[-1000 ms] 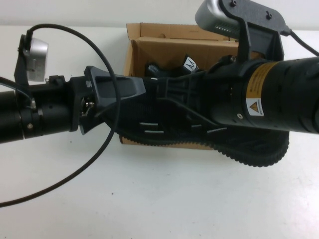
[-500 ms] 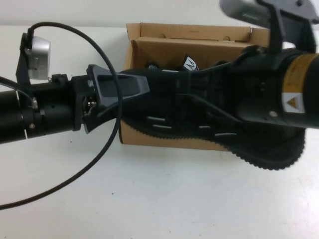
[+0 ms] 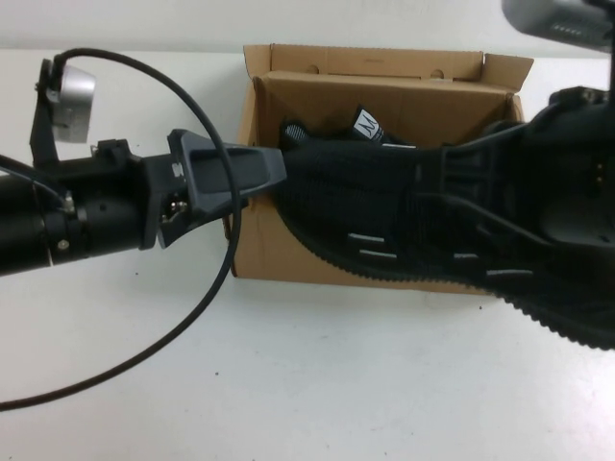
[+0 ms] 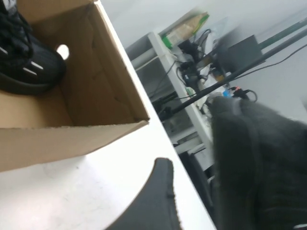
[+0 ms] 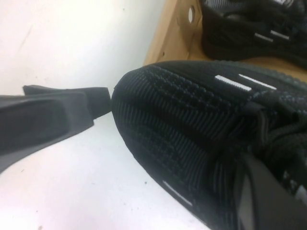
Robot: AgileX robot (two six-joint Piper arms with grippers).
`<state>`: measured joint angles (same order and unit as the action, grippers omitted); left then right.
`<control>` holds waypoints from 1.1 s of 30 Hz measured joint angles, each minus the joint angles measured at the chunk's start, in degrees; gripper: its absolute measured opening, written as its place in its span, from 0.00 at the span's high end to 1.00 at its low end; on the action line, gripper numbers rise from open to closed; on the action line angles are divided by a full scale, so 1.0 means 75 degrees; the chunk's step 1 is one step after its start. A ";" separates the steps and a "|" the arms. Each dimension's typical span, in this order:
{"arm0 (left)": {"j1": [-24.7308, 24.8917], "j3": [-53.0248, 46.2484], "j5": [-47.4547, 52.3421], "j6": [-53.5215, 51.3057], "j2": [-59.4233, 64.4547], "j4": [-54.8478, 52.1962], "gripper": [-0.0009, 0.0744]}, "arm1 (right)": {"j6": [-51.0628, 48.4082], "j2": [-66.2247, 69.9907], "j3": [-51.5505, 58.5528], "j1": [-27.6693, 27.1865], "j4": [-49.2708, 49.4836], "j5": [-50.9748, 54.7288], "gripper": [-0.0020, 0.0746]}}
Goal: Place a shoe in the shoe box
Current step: Place the shoe in the shoe box
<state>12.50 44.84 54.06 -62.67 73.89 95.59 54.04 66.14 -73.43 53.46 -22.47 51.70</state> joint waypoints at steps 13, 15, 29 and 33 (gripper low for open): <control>-0.1873 0.0000 0.1082 0.0169 0.0000 -0.0643 0.24 | -0.0192 -0.0319 0.0000 0.0000 -0.0511 0.0158 0.97; -0.2250 0.0000 0.1462 0.0230 0.0000 -0.0658 0.36 | -0.0192 -0.0331 0.0000 0.0000 -0.0632 0.0158 0.97; -0.2733 0.0012 0.1738 0.0275 -0.0677 -0.1370 0.99 | -0.0192 -0.0331 0.0000 -0.0618 -0.0865 -0.0810 0.97; -0.2733 0.0065 0.1359 0.0275 -0.1348 -0.2356 0.99 | -0.0346 -0.0331 0.0000 -0.0976 -0.0846 -0.1302 0.97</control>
<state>-8.00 45.32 64.25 -60.61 63.78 77.92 51.44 63.65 -73.43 46.14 -28.82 41.93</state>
